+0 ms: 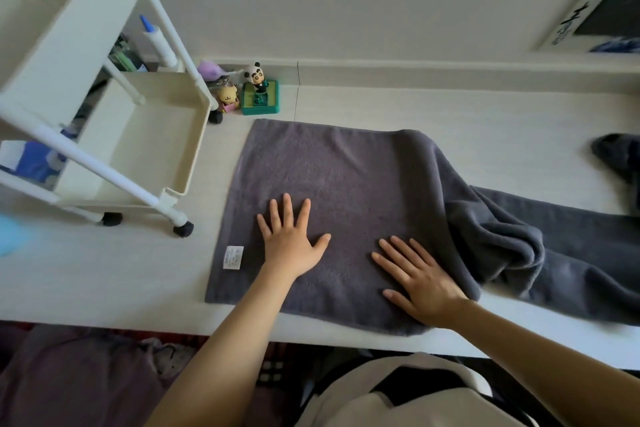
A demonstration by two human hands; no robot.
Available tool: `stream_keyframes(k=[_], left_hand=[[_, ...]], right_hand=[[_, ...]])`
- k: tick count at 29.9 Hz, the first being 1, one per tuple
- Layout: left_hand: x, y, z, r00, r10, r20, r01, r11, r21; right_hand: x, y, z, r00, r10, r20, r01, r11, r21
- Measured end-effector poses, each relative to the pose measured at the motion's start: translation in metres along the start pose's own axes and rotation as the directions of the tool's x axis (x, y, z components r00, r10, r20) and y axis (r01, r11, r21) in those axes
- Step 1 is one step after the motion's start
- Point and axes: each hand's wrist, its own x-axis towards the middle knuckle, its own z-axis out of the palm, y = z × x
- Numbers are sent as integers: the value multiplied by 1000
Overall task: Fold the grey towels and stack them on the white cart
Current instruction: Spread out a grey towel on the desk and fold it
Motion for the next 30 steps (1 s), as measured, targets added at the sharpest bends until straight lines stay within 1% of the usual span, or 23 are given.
stream_keyframes(k=[1,3,6,9,11,14,17,19,20,24,27,30], left_hand=[[1,5,-1,1000,-10,-27,9,999,-31],[-1,19,3,996,9,-91,-16,997,-72],[-6,21,19,984,73,-160,-72,997,15],[-5,17,27,978,65,-200,-59,998,36],[-4,21,27,976,47,-211,-44,999,21],[0,35,22,966,13,-257,-33,997,-71],[3,55,22,954,122,-272,-135,990,-29],[8,65,24,957,165,-238,-161,986,35],[12,69,25,964,150,-220,-141,988,56],[23,72,23,980,71,-186,-56,995,85],[34,72,16,983,22,-182,-12,998,59],[41,76,10,986,10,-166,-3,999,42]], right_hand=[[2,1,-2,1000,1,-18,-1,1000,8],[11,-1,-5,995,79,-55,-76,996,41],[21,-3,-7,965,260,-36,-256,963,84],[17,2,-3,935,355,9,-354,931,90],[16,3,-4,929,371,12,-370,925,84],[23,0,-9,926,377,-23,-375,924,83],[28,8,-12,911,411,-35,-408,910,65],[30,19,-12,893,450,-19,-449,892,53],[33,25,-13,889,458,-1,-457,888,45],[54,50,-17,918,393,43,-394,919,3],[77,68,-22,941,337,36,-336,941,-27],[83,69,-28,946,321,44,-323,946,33]])
